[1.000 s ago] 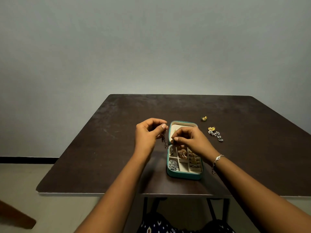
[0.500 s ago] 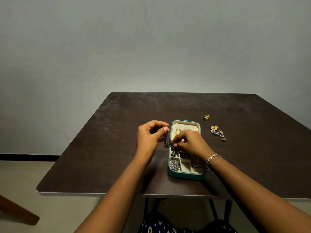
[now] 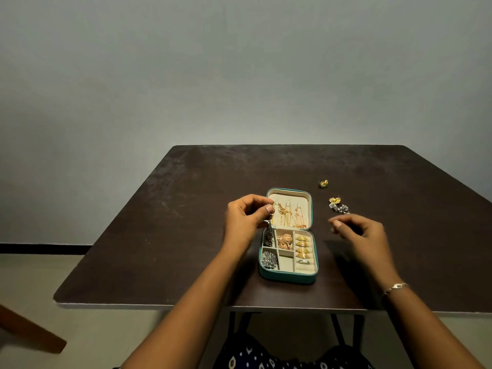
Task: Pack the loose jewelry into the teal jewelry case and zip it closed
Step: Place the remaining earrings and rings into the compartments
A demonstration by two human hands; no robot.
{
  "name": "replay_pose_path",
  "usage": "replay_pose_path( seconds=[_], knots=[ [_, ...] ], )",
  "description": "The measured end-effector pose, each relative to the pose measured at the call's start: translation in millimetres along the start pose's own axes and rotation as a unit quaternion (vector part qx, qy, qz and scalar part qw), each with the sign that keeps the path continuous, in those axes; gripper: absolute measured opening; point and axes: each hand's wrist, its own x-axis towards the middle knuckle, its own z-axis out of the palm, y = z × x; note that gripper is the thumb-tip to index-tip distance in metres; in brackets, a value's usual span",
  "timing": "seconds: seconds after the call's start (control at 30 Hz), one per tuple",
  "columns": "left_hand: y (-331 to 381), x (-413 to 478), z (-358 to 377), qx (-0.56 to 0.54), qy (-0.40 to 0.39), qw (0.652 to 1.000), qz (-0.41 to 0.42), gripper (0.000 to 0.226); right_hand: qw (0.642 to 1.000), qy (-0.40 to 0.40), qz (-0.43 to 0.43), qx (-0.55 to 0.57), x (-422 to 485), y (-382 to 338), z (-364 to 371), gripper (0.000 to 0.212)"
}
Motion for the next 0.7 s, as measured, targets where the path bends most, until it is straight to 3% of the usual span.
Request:
replay_pose_path(
  seconds=[0.23,0.7],
  knots=[
    [-15.8,4.1,5.1,0.074,0.04,0.996,-0.017,0.017,0.997,0.005,0.057,0.058,-12.6,22.2,-13.9,0.013],
    [-31.1,-6.5,2.9,0.164,0.077,0.983,-0.014,0.014,0.998,-0.019,0.046,0.043,-17.5,28.9,-17.7,0.017]
  ],
)
